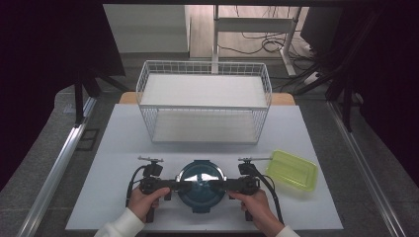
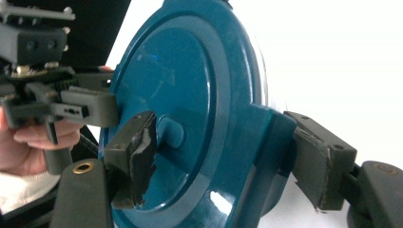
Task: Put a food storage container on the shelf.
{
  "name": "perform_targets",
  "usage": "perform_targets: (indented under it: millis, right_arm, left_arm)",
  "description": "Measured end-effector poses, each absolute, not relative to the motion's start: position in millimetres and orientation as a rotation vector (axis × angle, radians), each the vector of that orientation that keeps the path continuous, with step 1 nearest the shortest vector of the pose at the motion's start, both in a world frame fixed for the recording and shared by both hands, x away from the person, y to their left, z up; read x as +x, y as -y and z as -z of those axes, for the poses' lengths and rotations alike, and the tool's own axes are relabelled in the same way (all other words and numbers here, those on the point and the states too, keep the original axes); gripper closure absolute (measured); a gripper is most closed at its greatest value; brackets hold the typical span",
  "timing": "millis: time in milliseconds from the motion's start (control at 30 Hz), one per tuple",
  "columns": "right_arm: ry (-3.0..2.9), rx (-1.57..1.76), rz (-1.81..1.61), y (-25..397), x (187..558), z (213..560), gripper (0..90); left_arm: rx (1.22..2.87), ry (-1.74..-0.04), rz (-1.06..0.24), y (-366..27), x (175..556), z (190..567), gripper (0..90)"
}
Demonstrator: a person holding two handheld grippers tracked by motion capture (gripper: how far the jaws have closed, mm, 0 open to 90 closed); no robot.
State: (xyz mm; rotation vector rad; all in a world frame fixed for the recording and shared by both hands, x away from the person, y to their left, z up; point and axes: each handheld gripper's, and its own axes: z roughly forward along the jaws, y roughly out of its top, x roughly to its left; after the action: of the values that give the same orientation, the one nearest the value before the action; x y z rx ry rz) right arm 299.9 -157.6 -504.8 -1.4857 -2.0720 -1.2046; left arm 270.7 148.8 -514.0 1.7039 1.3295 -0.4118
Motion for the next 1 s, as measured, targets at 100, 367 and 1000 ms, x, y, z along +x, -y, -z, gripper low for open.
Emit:
perform_targets:
  millis: [100,367,1000]
  right_arm:
    - [2.048,-1.512,1.212,158,299,505,29.6]
    - [2.054,-1.528,1.229,159,297,503,31.1]
    - [2.100,-1.523,1.250,158,292,497,30.1]
  left_arm:
    - [1.705,-1.343,0.392,-147,269,512,32.2]
    - [1.672,-1.347,0.393,-150,268,510,36.7]
    - [1.685,-1.332,0.348,-147,267,502,38.8]
